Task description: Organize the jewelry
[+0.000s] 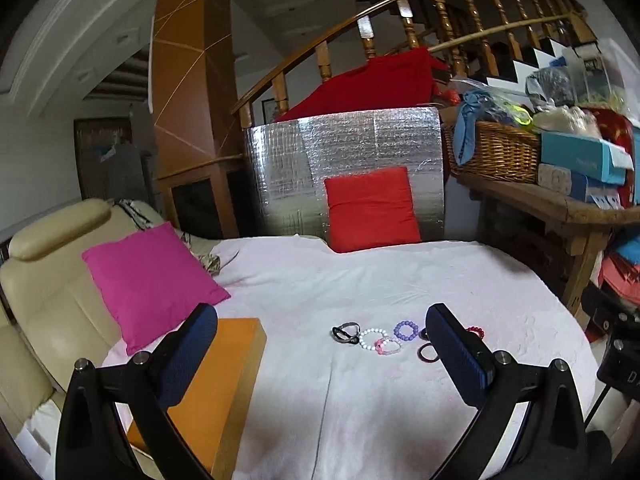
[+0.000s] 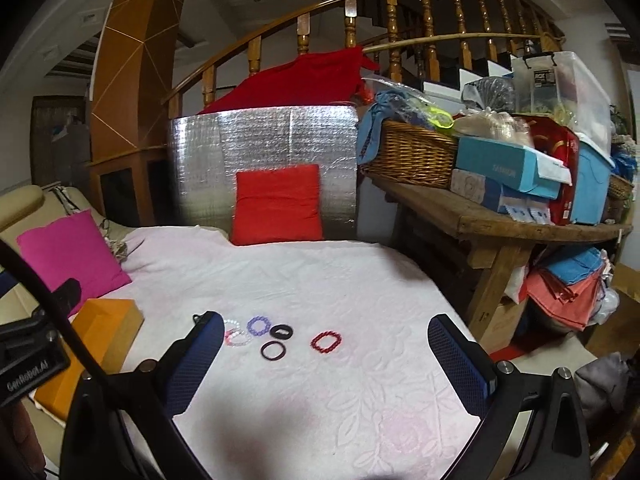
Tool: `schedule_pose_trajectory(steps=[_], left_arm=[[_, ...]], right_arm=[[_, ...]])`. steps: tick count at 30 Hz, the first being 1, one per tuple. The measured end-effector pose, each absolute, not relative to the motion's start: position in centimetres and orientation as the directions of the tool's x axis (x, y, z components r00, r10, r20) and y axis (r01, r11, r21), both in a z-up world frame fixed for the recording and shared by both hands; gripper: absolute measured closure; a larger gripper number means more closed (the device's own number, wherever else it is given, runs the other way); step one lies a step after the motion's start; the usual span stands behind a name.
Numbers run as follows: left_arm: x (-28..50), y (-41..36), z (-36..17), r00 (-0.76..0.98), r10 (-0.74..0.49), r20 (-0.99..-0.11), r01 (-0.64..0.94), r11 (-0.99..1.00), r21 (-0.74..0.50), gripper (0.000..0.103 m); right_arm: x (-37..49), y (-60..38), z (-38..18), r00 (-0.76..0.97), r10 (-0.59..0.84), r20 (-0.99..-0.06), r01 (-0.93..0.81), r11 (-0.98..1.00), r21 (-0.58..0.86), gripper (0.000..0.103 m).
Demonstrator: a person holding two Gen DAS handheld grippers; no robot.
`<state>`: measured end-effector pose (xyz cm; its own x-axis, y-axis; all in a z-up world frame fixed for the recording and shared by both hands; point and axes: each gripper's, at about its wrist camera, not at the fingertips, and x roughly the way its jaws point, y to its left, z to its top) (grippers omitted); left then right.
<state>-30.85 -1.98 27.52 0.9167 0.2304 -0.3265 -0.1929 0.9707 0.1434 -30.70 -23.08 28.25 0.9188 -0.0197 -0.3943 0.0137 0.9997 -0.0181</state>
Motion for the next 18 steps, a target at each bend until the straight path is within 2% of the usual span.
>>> schedule_pose_trajectory(steps=[18], left_arm=[[-27.3,-1.4,26.8,0.905,0.232,-0.357,-0.201,0.972,0.122,0.000]], right_arm=[[-27.0,-22.9,27.1,0.905,-0.036,-0.424,0.017,0.999,-0.048,0.000]])
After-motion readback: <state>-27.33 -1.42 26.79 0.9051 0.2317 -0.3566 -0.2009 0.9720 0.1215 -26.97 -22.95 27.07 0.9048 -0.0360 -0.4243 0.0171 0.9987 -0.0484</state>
